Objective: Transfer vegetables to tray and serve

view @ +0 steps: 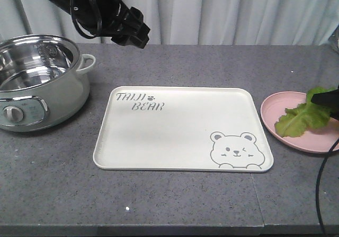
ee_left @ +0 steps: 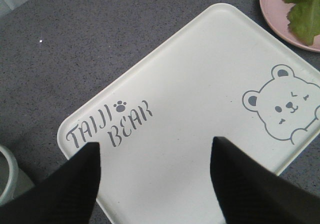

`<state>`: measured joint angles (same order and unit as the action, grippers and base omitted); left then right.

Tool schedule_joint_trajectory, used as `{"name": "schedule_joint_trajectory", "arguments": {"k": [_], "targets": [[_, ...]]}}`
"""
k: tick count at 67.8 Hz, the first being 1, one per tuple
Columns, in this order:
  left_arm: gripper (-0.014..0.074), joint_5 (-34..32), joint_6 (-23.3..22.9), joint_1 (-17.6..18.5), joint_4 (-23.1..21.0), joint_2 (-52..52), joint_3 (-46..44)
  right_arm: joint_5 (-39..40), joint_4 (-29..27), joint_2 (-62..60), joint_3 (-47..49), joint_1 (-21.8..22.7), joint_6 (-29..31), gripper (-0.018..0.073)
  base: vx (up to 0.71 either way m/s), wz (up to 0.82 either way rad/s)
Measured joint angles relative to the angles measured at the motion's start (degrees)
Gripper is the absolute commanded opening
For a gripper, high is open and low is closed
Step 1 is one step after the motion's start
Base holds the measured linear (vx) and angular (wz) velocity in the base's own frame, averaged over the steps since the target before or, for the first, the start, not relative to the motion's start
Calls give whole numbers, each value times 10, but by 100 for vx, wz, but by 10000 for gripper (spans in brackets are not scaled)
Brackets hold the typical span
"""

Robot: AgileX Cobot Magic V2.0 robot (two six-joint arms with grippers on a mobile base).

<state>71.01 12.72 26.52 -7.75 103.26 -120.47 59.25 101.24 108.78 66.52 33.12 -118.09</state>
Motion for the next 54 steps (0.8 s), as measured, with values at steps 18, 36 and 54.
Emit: {"name": "schedule_joint_trajectory", "arguments": {"k": [18,36,54], "targets": [[447,0,0,0,0,0,0,-7,0,0,-2,0,-7,321,0,0],[447,0,0,0,0,0,0,-25,0,-1,-2,0,-12,301,0,0],[447,0,0,0,0,0,0,-62,0,-34,-2,0,4,301,0,0]]}}
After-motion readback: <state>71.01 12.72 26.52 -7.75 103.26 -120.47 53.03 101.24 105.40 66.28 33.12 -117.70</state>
